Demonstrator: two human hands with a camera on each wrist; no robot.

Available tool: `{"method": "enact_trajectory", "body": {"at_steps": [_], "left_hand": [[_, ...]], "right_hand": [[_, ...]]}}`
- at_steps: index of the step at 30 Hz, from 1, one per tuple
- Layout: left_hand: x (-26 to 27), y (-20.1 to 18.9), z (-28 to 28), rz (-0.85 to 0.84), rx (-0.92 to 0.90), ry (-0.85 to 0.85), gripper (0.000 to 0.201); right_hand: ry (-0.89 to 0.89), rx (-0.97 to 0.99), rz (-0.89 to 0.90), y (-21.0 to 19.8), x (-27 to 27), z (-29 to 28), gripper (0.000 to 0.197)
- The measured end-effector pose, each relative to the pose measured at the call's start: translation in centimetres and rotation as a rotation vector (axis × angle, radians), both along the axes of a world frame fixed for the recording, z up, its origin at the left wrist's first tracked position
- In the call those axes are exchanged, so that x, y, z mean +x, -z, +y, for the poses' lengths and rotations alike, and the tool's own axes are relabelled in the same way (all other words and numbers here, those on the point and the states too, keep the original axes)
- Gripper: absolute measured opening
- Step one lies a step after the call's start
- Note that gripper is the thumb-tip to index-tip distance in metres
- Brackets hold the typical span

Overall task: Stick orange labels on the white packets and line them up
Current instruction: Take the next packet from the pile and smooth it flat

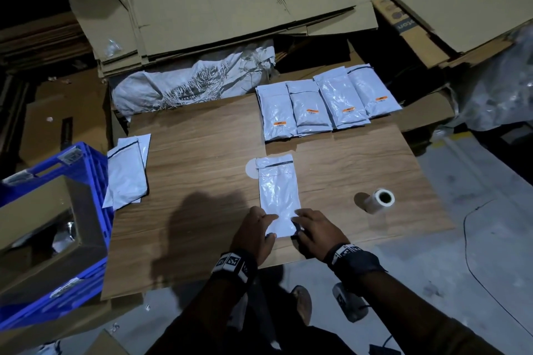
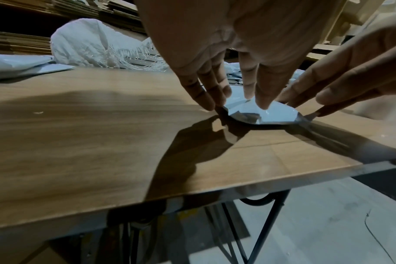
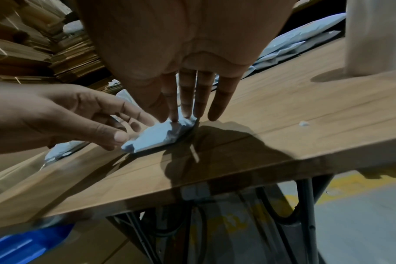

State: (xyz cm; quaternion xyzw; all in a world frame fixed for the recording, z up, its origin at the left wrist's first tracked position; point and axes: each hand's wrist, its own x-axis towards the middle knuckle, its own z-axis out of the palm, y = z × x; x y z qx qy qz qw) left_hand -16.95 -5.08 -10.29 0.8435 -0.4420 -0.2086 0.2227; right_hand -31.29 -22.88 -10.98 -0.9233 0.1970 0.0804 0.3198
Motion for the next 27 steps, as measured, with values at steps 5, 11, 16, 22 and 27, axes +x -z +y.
{"method": "enact_trajectory", "body": {"at_steps": [5, 11, 16, 22, 27], "left_hand": [[0.1, 0.4, 0.6, -0.049, -0.007, 0.064, 0.052], [0.4, -0.9, -1.7, -0.071, -0.081, 0.099, 0.041], [-0.5, -1.8, -4.8, 0.021, -0.174, 0.188, 0.034], [-2.2, -3.8, -8.5, 0.139, -0.219, 0.196, 0.032], [-2.3, -5.4, -10.8, 0.156, -0.173, 0.269, 0.035]], "right_hand": [[0.016, 0.04, 0.019, -0.2, 0.4, 0.1, 0.052], [0.096, -0.109, -0.163, -4.7, -1.5, -2.1, 0.053], [0.371, -0.342, -0.213, -7.4, -6.5, -8.2, 0.052], [0.543, -0.269, -0.041, -7.0, -8.7, -11.1, 0.047], [0.418, -0.179, 0.031, -5.4, -8.5, -12.6, 0.048]]}}
